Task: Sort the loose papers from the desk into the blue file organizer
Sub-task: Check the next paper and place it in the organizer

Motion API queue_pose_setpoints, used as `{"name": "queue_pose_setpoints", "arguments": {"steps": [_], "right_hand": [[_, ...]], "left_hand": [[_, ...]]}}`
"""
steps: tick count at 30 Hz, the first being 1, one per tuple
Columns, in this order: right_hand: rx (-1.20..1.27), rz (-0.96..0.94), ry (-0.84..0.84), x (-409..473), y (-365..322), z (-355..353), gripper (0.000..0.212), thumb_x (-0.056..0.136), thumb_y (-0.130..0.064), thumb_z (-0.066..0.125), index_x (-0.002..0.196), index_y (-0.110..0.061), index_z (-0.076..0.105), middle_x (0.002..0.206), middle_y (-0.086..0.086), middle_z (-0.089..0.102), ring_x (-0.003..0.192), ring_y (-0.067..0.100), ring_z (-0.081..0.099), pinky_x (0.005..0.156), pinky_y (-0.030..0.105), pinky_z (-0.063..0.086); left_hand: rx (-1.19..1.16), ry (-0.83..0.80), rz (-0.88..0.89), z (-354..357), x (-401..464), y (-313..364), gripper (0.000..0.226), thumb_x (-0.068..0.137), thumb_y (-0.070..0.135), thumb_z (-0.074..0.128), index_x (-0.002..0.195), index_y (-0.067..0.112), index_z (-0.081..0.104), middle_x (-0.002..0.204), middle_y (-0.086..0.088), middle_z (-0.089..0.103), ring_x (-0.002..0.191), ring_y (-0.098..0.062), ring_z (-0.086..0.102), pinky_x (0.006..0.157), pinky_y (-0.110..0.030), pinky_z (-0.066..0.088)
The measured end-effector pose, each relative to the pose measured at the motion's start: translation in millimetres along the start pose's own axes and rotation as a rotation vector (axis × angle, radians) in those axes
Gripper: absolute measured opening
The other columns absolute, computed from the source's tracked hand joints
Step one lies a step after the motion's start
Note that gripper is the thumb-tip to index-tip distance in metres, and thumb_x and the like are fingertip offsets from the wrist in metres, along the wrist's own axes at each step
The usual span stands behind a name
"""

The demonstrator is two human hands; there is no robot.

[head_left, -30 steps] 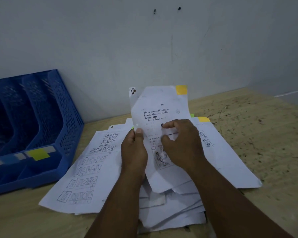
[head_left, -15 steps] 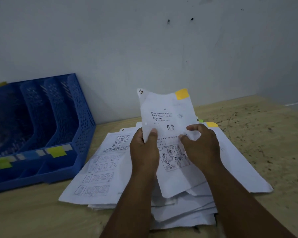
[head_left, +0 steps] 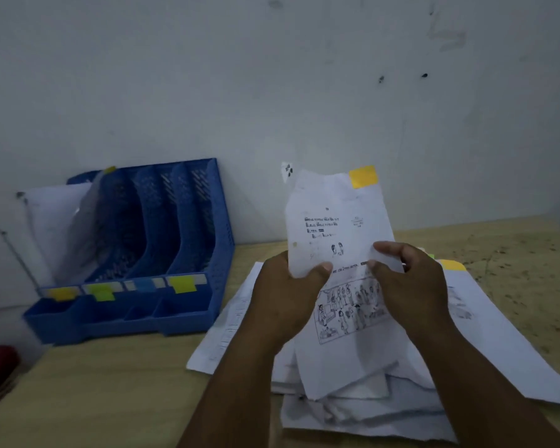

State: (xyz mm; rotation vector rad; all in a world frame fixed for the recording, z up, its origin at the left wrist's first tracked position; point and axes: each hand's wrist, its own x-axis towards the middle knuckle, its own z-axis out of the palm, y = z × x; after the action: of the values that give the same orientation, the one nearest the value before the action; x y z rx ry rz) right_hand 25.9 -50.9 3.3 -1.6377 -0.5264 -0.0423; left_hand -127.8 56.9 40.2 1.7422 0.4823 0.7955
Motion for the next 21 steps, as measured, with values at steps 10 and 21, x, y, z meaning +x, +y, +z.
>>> {"name": "queue_pose_setpoints", "arguments": {"steps": [10,21], "right_hand": [[0.071,-0.183,-0.278,-23.4,-76.9,104.7,0.020,0.085,-0.021,0.078,0.102,-0.030,0.071,0.106,-0.023,0.065,0.102,-0.002,0.056,0.083,0.011,0.042],[-0.024,-0.239,-0.532,-46.4,-121.5,199.1,0.028,0.087,-0.028,0.076,0.111,-0.032,0.065,0.118,-0.011,0.063,0.103,0.008,0.059,0.079,0.019,0.050]], "left_hand": [[0.063,0.335,0.012,-115.4,-6.5,15.1,0.016,0.101,0.027,0.061,0.089,0.033,0.068,0.080,0.020,0.073,0.076,0.004,0.068,0.056,-0.008,0.049],[0.162,0.731,0.161,-231.9,6.5,30.9,0.021,0.104,0.024,0.056,0.123,0.025,0.065,0.106,0.011,0.068,0.104,-0.016,0.065,0.092,-0.035,0.054]]}}
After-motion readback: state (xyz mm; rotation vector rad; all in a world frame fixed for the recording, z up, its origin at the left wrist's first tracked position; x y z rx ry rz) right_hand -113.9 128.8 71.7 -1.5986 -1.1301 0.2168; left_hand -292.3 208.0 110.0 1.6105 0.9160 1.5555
